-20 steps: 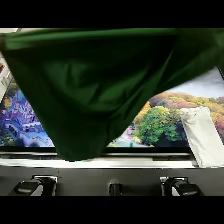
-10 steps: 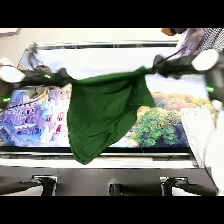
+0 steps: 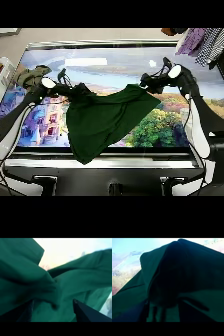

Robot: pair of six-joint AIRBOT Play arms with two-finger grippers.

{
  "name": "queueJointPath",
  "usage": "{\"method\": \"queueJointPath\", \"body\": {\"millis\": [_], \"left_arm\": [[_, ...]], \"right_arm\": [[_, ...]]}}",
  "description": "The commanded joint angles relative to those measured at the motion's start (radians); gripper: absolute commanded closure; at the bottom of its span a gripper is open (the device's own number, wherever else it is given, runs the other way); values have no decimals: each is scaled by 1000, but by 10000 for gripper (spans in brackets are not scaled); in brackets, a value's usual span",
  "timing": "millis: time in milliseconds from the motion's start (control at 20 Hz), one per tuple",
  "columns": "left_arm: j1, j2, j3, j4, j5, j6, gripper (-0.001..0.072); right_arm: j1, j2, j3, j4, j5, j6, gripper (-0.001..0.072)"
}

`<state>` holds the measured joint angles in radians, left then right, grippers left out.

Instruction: Fold the clothes and pants, and hang the long-sleeved shirts on hangers.

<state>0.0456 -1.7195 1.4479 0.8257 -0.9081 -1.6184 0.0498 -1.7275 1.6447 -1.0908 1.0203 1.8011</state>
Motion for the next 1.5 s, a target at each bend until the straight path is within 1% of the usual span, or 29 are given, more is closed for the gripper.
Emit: {"method": "queueJointPath", "body": {"millis": [0, 150, 250, 300, 350, 450, 550, 700, 750, 800, 950, 1000, 1050, 1100, 1150, 1200, 1250, 1300, 1450], "left_arm": [[87, 73, 24, 2, -116, 72, 145], [198, 212, 15, 149, -286, 73, 146], [255, 311, -49, 208, -347, 74, 146], [280, 369, -106, 210, -360, 73, 146], [294, 431, -172, 210, -361, 74, 145], [309, 573, -327, 211, -347, 74, 146], [312, 708, -470, 211, -336, 63, 145], [312, 874, -638, 195, -333, -9, 146], [312, 926, -682, 177, -334, -14, 146], [312, 978, -721, 164, -334, -18, 145], [312, 1105, -823, 166, -351, -87, 145], [312, 1129, -852, 166, -367, -101, 145], [312, 1143, -874, 166, -385, -104, 144], [312, 1150, -895, 166, -400, -104, 123], [312, 1151, -913, 166, -407, -104, 84], [312, 1150, -932, 166, -410, -103, 84], [312, 1150, -947, 166, -408, -103, 84], [312, 1150, -966, 166, -404, -103, 84], [312, 1144, -1039, 161, -392, -103, 85]], "right_arm": [[-97, 31, 21, 5, 119, -124, 298], [-264, 39, 20, 6, 226, -226, 294], [-340, 11, 20, 7, 274, -275, 287], [-364, -11, 20, 9, 297, -303, 259], [-380, -33, 20, 14, 309, -320, 242], [-388, -79, 20, 41, 285, -341, 243], [-388, -128, 20, 102, 274, -366, 243], [-382, -196, 20, 168, 259, -393, 245], [-375, -211, 20, 183, 252, -409, 245], [-363, -224, 20, 192, 235, -423, 246], [-325, -249, 20, 188, 187, -423, 247], [-312, -254, 20, 182, 183, -421, 260], [-300, -259, 20, 169, 185, -421, 311], [-291, -262, 20, 158, 191, -421, 316], [-285, -265, 20, 147, 195, -420, 372], [-280, -266, 20, 147, 193, -420, 442], [-276, -265, 20, 150, 192, -421, 597], [-276, -262, 20, 156, 192, -422, 680], [-276, -222, 20, 166, 193, -422, 681]]}}
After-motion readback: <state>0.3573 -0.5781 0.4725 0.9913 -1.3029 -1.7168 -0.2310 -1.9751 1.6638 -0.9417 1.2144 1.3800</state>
